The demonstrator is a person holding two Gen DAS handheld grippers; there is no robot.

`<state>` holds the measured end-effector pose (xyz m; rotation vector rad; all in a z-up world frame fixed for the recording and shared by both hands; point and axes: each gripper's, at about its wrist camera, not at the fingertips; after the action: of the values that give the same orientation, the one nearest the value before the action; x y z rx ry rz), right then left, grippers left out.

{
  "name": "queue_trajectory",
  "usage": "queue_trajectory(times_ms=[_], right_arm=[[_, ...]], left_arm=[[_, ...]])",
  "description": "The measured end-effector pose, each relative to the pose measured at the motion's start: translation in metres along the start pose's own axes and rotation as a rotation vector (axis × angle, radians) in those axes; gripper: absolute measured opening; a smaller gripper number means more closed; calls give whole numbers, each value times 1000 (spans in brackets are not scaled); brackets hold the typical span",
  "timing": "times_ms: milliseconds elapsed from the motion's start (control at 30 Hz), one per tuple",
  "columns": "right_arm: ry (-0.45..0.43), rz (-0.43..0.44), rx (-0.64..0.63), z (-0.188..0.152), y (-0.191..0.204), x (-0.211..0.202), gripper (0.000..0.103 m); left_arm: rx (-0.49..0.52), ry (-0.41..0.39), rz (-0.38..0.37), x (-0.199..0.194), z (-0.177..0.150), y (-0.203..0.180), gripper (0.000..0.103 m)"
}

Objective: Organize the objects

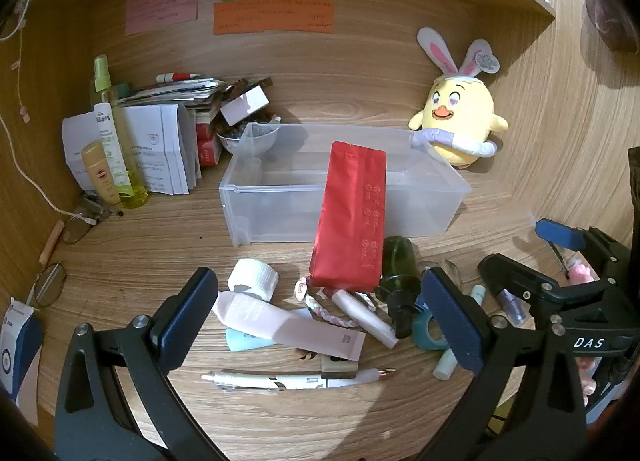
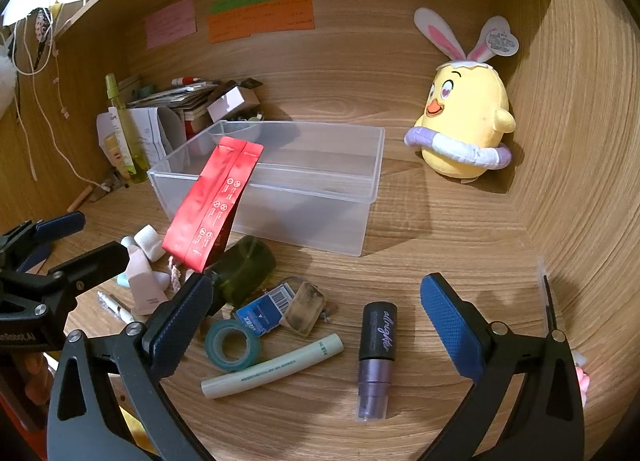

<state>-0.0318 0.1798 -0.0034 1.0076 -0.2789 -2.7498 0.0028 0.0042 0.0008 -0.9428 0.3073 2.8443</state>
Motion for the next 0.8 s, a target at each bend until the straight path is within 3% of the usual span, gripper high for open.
queue_trajectory(times_ms=[800], right_arm=[[6,10,-26,-1,5,-2,103]], left_arm=[[0,15,-21,6,0,-1,103]])
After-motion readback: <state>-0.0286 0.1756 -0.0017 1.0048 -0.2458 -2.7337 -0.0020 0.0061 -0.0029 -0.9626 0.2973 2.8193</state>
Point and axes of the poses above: each gripper's, at about its wrist camera, not at the fingertips, and x roughly the way its jaws point, y to its left, z to its top, and after that the axes turned 15 degrees about x, right-handed
